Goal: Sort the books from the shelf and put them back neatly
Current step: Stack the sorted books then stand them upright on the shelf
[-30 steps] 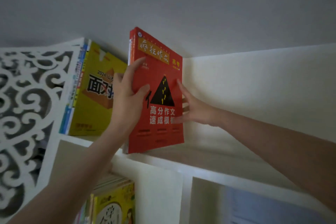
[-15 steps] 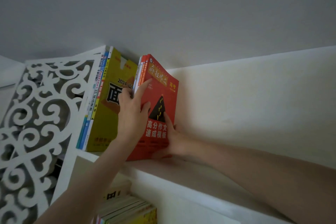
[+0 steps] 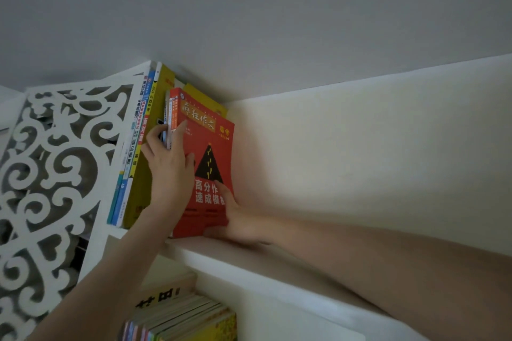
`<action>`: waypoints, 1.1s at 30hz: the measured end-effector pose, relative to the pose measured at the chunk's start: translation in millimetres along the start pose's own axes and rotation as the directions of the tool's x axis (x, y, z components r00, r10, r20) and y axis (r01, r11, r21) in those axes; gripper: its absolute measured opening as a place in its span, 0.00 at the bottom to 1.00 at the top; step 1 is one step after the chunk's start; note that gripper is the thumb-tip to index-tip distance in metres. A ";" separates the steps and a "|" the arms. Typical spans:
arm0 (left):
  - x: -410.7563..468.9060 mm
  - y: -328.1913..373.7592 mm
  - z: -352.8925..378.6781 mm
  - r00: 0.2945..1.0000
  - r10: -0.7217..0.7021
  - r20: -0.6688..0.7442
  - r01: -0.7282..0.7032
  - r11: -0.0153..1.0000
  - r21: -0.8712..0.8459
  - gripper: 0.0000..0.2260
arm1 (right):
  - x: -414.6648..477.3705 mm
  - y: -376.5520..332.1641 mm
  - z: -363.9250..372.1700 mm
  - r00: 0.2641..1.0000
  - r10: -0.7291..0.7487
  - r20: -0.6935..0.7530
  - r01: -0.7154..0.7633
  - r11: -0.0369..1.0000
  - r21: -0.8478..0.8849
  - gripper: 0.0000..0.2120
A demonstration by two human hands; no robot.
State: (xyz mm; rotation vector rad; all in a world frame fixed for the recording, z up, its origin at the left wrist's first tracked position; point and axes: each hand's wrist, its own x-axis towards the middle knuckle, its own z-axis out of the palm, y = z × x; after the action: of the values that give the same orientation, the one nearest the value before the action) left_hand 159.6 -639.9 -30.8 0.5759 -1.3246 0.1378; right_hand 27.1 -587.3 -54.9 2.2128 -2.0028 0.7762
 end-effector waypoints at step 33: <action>-7.9 2.4 -18.6 0.997 -0.011 0.074 -0.011 0.958 0.288 0.41 | -0.6 -43.4 -7.9 0.993 0.108 -0.051 -0.104 0.992 0.077 0.59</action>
State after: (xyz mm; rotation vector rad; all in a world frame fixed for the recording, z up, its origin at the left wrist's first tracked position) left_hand 172.8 -627.3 -39.8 0.8345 -1.3871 0.3161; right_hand 65.5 -577.1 -35.9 2.1127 -2.1130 0.9273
